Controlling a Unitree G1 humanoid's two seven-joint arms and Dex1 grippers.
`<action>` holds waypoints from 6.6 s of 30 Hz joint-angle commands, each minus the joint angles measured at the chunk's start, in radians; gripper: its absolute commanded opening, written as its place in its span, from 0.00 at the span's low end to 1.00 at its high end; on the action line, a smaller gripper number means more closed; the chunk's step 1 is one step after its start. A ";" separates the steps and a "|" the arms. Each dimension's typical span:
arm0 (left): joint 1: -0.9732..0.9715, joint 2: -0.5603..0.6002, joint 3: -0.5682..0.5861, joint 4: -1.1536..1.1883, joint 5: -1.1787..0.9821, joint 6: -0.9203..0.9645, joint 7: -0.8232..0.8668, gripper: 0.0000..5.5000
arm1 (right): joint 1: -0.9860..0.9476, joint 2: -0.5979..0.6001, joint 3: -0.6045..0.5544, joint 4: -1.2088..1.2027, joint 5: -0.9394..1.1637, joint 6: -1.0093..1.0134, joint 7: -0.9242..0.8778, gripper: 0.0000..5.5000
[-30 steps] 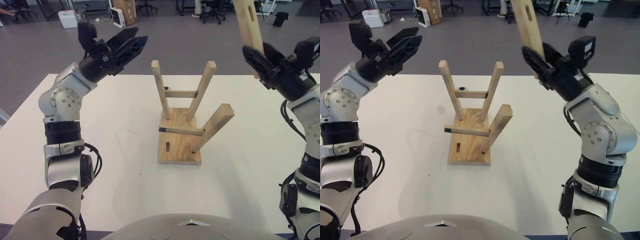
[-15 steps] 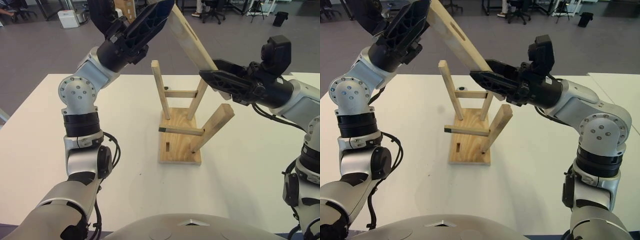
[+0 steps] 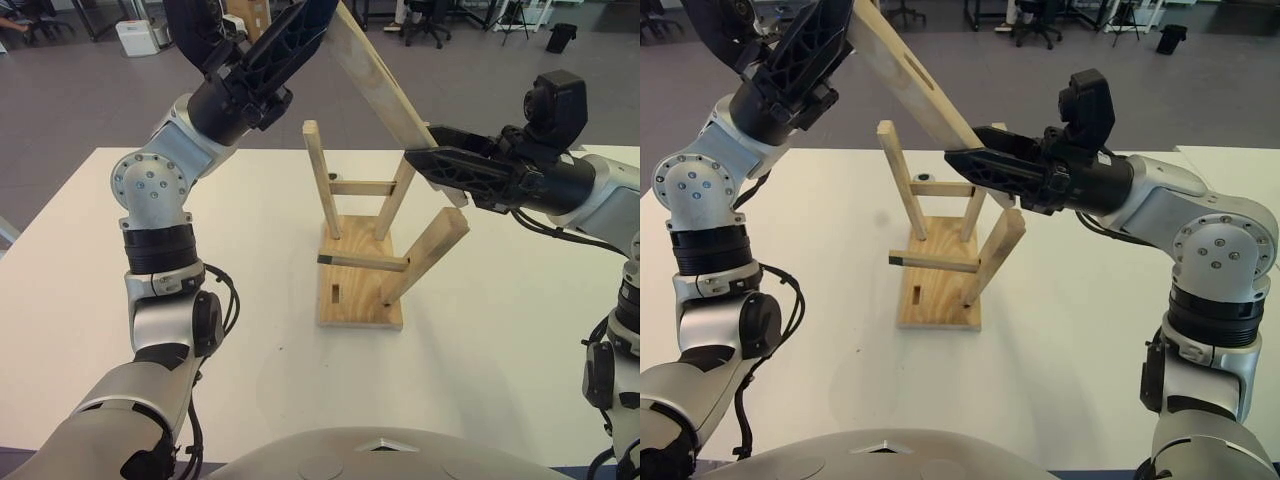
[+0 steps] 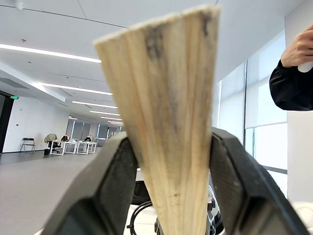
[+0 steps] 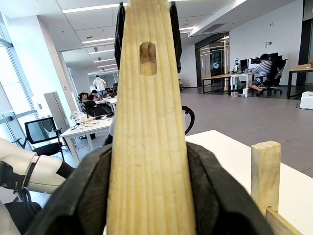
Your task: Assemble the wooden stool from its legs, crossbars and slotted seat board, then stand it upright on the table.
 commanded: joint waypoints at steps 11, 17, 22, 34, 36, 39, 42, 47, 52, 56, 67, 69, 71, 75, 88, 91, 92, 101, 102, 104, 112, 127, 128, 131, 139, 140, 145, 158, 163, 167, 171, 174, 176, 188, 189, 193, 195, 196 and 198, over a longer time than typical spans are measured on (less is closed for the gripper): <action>-0.061 0.212 0.136 0.066 -0.027 0.034 0.007 0.37 | 0.035 0.044 -0.181 0.107 -0.183 -0.192 -0.266 0.67; 0.113 0.445 -0.029 0.135 0.268 -0.086 -0.271 0.37 | 0.455 0.128 -0.399 0.023 -0.274 -0.288 -0.344 0.69; 0.277 0.488 -0.139 0.198 0.454 -0.287 -0.514 0.37 | 0.820 0.266 -0.243 -0.006 -0.460 -0.370 -0.268 0.69; 0.548 0.226 -0.126 0.048 0.452 -0.528 -0.534 0.37 | 0.783 0.275 -0.033 0.154 -0.624 -0.381 -0.177 0.69; 0.578 0.212 -0.130 0.038 0.470 -0.566 -0.534 0.37 | 0.755 0.258 -0.029 0.173 -0.626 -0.371 -0.157 0.69; 0.598 0.220 -0.140 0.032 0.484 -0.589 -0.552 0.37 | 0.730 0.242 -0.029 0.195 -0.633 -0.365 -0.137 0.69; 0.568 0.240 -0.152 0.068 0.502 -0.602 -0.584 0.37 | 0.722 0.242 -0.033 0.199 -0.638 -0.361 -0.130 0.69; 0.496 0.254 -0.203 0.093 0.510 -0.584 -0.641 0.37 | 0.721 0.263 -0.012 0.216 -0.655 -0.378 -0.122 0.69; 0.462 0.234 -0.231 0.118 0.530 -0.612 -0.661 0.37 | 0.726 0.279 0.000 0.218 -0.663 -0.388 -0.119 0.69; 0.450 0.229 -0.242 0.198 0.559 -0.648 -0.682 0.37 | 0.725 0.287 0.006 0.215 -0.667 -0.390 -0.120 0.69; 0.358 0.196 -0.375 0.237 0.568 -0.633 -0.695 0.37 | 0.728 0.328 0.097 0.235 -0.742 -0.417 -0.121 0.69; 0.367 0.202 -0.377 0.229 0.586 -0.615 -0.670 0.37 | 0.726 0.342 0.141 0.251 -0.781 -0.430 -0.125 0.69; 0.406 0.208 -0.392 0.211 0.608 -0.597 -0.652 0.37 | 0.735 0.353 0.176 0.255 -0.807 -0.445 -0.124 0.69; 0.513 0.237 -0.450 0.114 0.663 -0.612 -0.625 0.37 | 0.749 0.376 0.189 0.265 -0.828 -0.465 -0.137 0.69; 0.605 0.343 -0.694 0.048 0.806 -0.487 -0.454 0.37 | 0.722 0.407 0.170 0.294 -0.849 -0.488 -0.162 0.69; 0.619 0.358 -0.751 0.059 0.841 -0.449 -0.400 0.37 | 0.714 0.414 0.174 0.296 -0.851 -0.491 -0.166 0.69; 0.627 0.362 -0.771 0.066 0.856 -0.439 -0.381 0.37 | 0.714 0.416 0.176 0.294 -0.851 -0.491 -0.168 0.69; 0.686 0.403 -0.866 -0.031 0.870 -0.361 -0.275 0.37 | 0.704 0.415 0.178 0.290 -0.849 -0.493 -0.176 0.69; 0.677 0.406 -0.882 -0.046 0.882 -0.359 -0.264 0.37 | 0.703 0.416 0.175 0.291 -0.847 -0.493 -0.178 0.69; 0.665 0.406 -0.904 -0.069 0.874 -0.334 -0.236 0.37 | 0.704 0.419 0.172 0.289 -0.846 -0.494 -0.183 0.69; 0.688 0.390 -0.854 -0.052 0.807 -0.359 -0.111 0.45 | 0.647 0.375 0.096 0.315 -0.840 -0.509 -0.197 0.69; 0.808 0.339 -0.757 0.023 0.902 -0.471 -0.067 0.81 | 0.533 0.197 -0.340 -0.079 -0.278 -0.318 -0.256 0.69; 0.828 0.333 -0.748 0.019 0.900 -0.472 -0.049 0.81 | 0.530 0.157 -0.374 -0.136 -0.133 -0.286 -0.249 0.69; 0.846 0.299 -0.724 0.027 0.897 -0.471 -0.008 0.81 | 0.579 0.058 -0.391 -0.260 0.083 -0.227 -0.216 0.69; 0.848 0.289 -0.695 0.024 0.910 -0.476 -0.003 0.81 | 0.710 -0.022 -0.302 -0.244 -0.076 -0.220 -0.191 0.69; 0.848 0.285 -0.697 0.022 0.911 -0.476 -0.005 0.81 | 0.702 -0.010 -0.293 -0.227 -0.103 -0.237 -0.201 0.69; 0.848 0.291 -0.714 0.040 0.937 -0.493 -0.039 0.81 | 0.596 0.056 -0.196 -0.190 -0.201 -0.292 -0.288 0.69; 0.890 0.222 -0.707 -0.012 0.913 -0.435 0.030 0.81 | 0.416 0.172 0.019 -0.220 -0.428 -0.334 -0.467 0.69; 0.982 0.222 -0.631 -0.075 0.850 -0.372 0.087 0.81 | 0.261 0.099 -0.012 -0.366 -0.447 -0.298 -0.552 0.69; 0.999 0.217 -0.615 -0.074 0.847 -0.374 0.093 0.81 | 0.118 0.136 0.143 -0.488 -0.518 -0.234 -0.675 0.69; 0.986 0.213 -0.606 -0.017 0.857 -0.410 0.068 0.81 | 0.181 0.137 0.441 -0.497 -0.772 -0.167 -0.764 0.69; 0.980 0.189 -0.612 0.019 0.868 -0.439 0.063 0.81 | 0.275 -0.031 0.739 -0.412 -1.096 -0.233 -0.698 0.69; 0.977 0.178 -0.618 0.033 0.872 -0.453 0.060 0.81 | 0.317 -0.075 0.850 -0.363 -1.215 -0.271 -0.652 0.69; 0.830 0.150 -0.535 0.162 0.833 -0.532 0.009 0.81 | 0.253 0.177 0.606 -0.377 -1.276 -0.282 -0.528 0.69; 0.791 0.168 -0.496 0.143 0.799 -0.516 -0.012 0.81 | 0.224 0.226 0.536 -0.391 -1.220 -0.271 -0.517 0.69; 0.584 0.253 -0.260 -0.190 0.412 -0.231 -0.050 0.81 | 0.086 0.351 0.205 -0.420 -0.925 -0.190 -0.482 0.69; 0.488 0.299 -0.143 -0.309 0.123 -0.085 -0.054 0.81 | 0.022 0.388 0.068 -0.411 -0.792 -0.145 -0.510 0.69; 0.418 0.303 -0.080 -0.311 -0.009 -0.056 -0.023 0.81 | 0.003 0.388 0.015 -0.402 -0.748 -0.133 -0.521 0.69; 0.282 0.283 0.005 -0.288 -0.176 -0.057 0.080 0.81 | -0.024 0.381 -0.075 -0.384 -0.671 -0.121 -0.544 0.69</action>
